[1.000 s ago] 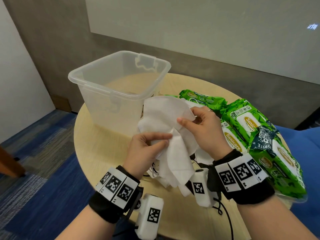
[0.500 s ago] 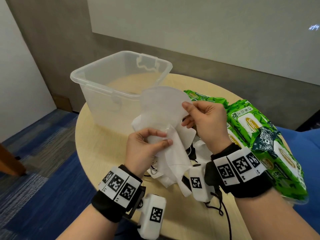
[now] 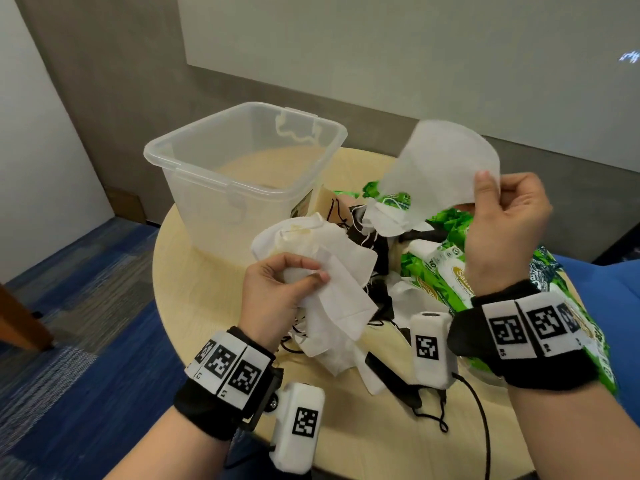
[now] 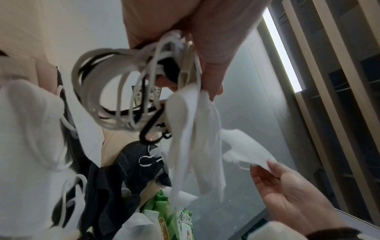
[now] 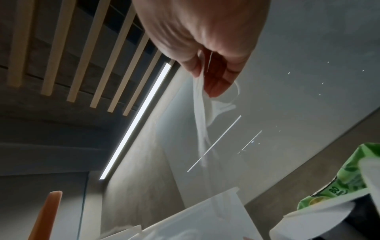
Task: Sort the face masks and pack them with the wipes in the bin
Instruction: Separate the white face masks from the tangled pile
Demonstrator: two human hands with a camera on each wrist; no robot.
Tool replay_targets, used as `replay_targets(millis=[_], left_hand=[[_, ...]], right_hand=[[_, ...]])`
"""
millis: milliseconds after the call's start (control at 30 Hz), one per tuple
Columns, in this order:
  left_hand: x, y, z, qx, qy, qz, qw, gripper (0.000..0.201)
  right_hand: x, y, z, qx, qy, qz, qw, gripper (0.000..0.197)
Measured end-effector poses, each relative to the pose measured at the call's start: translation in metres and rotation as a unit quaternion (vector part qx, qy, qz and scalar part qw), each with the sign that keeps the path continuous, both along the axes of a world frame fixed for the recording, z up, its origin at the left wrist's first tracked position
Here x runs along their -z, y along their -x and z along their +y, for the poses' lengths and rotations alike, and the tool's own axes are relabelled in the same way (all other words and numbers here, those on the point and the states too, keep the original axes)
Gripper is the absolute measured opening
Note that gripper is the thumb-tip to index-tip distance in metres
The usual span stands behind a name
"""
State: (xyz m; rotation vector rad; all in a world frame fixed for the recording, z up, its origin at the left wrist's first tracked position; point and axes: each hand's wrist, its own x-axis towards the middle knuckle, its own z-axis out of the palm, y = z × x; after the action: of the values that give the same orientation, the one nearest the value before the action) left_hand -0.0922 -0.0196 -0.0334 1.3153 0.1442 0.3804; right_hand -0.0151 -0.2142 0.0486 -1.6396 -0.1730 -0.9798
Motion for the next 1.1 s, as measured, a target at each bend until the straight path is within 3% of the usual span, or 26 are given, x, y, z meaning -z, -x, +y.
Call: replay_targets(millis=[67,200,300,433,567,667,733,933,1000,1100], left_hand=[[0.0,-0.001,0.002,-0.009,0.006,0.005,1.0,0.017],[0.001,-0.005,0.005,-0.021,0.032,0.012,0.999,0.016],[0.0,-0.006,0.003,-0.021,0.033,0.008,0.999,0.016],[-0.001,-0.009,0.002,-0.023,0.043,0.002,0.999,0.017],[0.001,-0.011,0.004,-0.033,0.055,0.004,0.998,0.016],[0.003,-0.011,0.004,-0.039,0.053,0.001,0.998,0.015],[0.003,-0.012,0.002,-0.036,0.052,0.0,0.998,0.015],[0.005,-0.01,-0.001,-0.031,0.032,-0.01,0.999,0.021],[0.004,-0.009,-0.002,-0.023,0.036,-0.018,0.999,0.025],[0.004,-0.008,-0.002,-0.017,0.047,-0.027,0.998,0.029]], right_hand=[[0.002,0.001,-0.007,-0.01,0.018,-0.009,1.0,0.026],[0.014,0.007,-0.009,-0.115,0.088,0.038,0.989,0.031],[0.027,0.012,-0.004,-0.186,0.203,0.103,0.956,0.05],[0.045,0.021,0.01,-0.219,0.327,0.135,0.909,0.043],[0.058,0.032,0.014,-0.257,0.378,0.102,0.884,0.036],[0.071,0.032,0.013,-0.225,0.462,0.054,0.856,0.059],[0.075,0.031,0.017,-0.175,0.464,0.012,0.868,0.063],[0.071,0.027,0.024,-0.137,0.415,-0.062,0.898,0.026],[0.067,0.028,0.025,-0.15,0.351,-0.027,0.924,0.026],[0.06,0.028,0.024,-0.19,0.162,0.097,0.963,0.046]])
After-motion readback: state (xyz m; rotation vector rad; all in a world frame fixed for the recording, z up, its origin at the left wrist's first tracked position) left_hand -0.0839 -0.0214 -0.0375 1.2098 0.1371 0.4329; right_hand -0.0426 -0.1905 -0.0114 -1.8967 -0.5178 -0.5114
